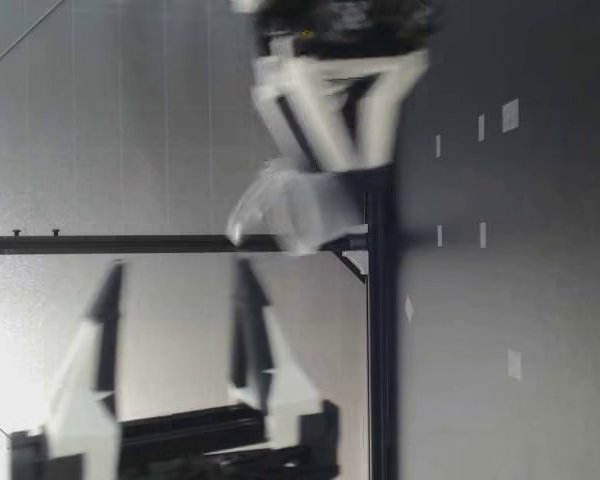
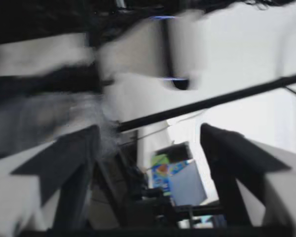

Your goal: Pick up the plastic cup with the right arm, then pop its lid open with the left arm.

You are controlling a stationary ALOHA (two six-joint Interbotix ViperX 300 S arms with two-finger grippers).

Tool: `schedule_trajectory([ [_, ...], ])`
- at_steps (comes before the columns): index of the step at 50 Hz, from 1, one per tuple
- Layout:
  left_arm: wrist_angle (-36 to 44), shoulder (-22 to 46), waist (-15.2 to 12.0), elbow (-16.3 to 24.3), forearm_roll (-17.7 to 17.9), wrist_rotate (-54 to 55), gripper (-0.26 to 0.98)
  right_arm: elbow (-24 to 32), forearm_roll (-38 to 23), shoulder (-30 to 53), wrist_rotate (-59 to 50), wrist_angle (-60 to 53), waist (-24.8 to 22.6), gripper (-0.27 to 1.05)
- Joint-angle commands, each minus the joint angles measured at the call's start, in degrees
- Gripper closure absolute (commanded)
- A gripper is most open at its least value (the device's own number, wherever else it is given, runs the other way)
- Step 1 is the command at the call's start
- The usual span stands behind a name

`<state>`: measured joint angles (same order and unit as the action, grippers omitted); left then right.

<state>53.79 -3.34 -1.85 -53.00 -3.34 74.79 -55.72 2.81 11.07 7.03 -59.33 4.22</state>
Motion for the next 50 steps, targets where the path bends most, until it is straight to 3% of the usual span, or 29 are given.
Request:
schedule_trajectory([
  [1,0.7,-1.4,0.0,1.1,-0.2,-0.4,-0.02,0.4,0.0,-0.3,-1.2,0.5,0.6,0.44],
  [10,0.0,-1.1,-0.1,-0.1,-0.3,-5.4,-0.02,-0.8,-0.4,-0.7,-4.0,2.2,0.6,0.44],
  [27,-12.0,-2.5,-0.4,-0.9,-0.2,-43.2,-0.02,-1.6,-0.6,-9.9,-8.5,2.4,0.5,0.44],
  [35,-12.6,-2.5,-0.4,-1.4,0.3,-56.7,-0.02,-2.2,-1.1,-12.5,-14.3,2.2,0.5,0.44],
  [50,-12.6,-2.1,-0.4,-1.5,2.8,-67.4,-0.02,-2.1,-3.3,-11.3,-17.3,2.2,0.4,0.44],
])
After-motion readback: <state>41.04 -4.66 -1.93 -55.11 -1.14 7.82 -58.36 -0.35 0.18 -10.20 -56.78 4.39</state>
